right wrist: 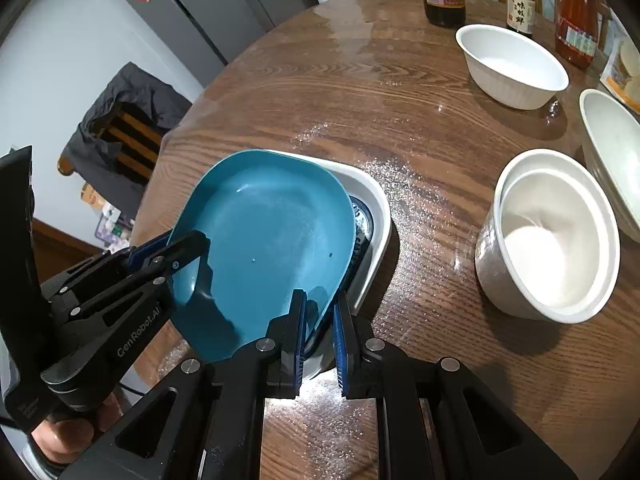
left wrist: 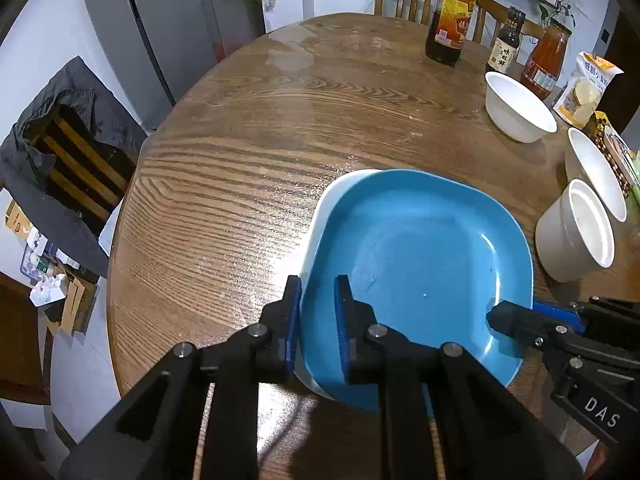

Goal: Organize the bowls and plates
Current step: 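Lift the blue dish with both grippers and lower it into the patterned plate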

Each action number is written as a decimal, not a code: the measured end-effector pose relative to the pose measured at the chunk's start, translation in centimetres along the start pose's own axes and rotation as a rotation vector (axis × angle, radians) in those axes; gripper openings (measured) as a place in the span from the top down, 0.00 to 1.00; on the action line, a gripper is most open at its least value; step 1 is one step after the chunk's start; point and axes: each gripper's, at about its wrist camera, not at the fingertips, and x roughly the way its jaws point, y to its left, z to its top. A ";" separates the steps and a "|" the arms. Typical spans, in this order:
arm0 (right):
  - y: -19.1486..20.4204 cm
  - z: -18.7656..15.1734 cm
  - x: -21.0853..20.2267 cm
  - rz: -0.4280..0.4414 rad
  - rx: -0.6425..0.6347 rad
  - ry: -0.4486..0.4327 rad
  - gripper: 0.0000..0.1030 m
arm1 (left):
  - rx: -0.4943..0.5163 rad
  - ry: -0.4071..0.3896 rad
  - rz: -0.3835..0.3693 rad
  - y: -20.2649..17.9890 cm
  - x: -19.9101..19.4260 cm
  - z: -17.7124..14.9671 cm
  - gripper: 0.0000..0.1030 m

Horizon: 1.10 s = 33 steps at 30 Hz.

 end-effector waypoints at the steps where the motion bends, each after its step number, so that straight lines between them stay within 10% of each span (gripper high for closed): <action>1: 0.0 0.0 -0.1 -0.003 -0.002 -0.002 0.86 | 0.003 0.002 -0.001 0.0 0.0 0.0 0.85; 33: 0.0 0.2 0.1 -0.004 -0.007 0.002 0.86 | 0.038 0.025 0.003 -0.6 0.5 -0.3 0.85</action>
